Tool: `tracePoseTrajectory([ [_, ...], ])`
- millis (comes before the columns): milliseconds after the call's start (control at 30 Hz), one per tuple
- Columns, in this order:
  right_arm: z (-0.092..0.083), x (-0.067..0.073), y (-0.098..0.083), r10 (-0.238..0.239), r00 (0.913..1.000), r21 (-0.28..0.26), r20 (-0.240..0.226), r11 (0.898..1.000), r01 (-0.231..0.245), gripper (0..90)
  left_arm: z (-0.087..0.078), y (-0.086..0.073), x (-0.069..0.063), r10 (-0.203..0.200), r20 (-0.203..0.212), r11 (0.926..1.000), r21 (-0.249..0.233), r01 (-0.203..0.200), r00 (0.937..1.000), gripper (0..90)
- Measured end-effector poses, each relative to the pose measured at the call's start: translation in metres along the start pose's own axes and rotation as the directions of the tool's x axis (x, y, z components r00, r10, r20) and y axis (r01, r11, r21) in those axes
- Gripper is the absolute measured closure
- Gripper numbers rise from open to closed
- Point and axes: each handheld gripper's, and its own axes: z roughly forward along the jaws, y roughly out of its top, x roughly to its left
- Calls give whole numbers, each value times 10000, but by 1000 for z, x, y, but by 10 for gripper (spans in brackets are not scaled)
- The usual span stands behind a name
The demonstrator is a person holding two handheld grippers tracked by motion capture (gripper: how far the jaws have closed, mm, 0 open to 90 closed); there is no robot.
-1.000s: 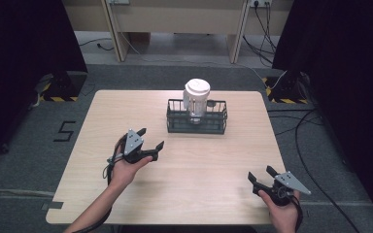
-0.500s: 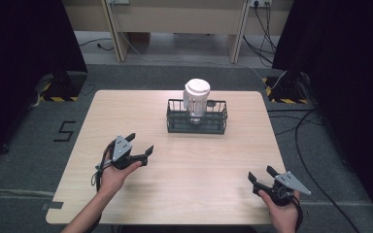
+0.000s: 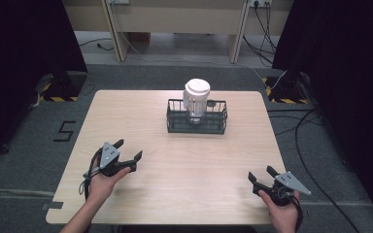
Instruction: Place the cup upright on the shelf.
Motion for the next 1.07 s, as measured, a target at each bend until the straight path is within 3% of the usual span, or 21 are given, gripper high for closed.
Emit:
tracePoseTrajectory([
  [433,0,0,0,27,10000,-3,17,10000,-27,197,-17,-24,10,-268,-397,9990,343,282,9989,160],
  [767,0,0,0,-3,10000,49,-11,10000,3,198,-21,-36,10,-627,-577,9977,233,641,9964,171],
  [1067,1,1,0,-175,9998,69,-25,9998,175,198,-24,-35,5,-445,-547,9989,99,451,9975,171],
])
